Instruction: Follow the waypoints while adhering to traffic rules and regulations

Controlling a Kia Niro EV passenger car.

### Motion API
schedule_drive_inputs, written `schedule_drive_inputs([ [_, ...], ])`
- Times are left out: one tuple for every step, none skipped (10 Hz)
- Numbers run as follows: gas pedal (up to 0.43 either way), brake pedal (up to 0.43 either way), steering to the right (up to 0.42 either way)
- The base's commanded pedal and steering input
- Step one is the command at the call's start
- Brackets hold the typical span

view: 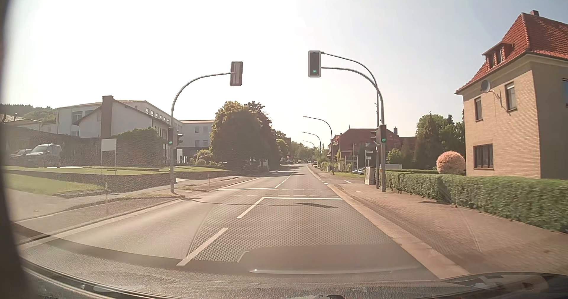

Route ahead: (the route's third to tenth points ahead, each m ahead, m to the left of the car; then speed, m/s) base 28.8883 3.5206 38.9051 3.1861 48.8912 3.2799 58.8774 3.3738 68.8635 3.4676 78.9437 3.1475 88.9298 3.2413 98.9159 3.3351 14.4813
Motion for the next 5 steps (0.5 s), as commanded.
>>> schedule_drive_inputs([
  [0.177, 0.000, -0.002],
  [0.177, 0.000, -0.001],
  [0.177, 0.000, -0.001],
  [0.177, 0.000, -0.001],
  [0.177, 0.000, -0.001],
])
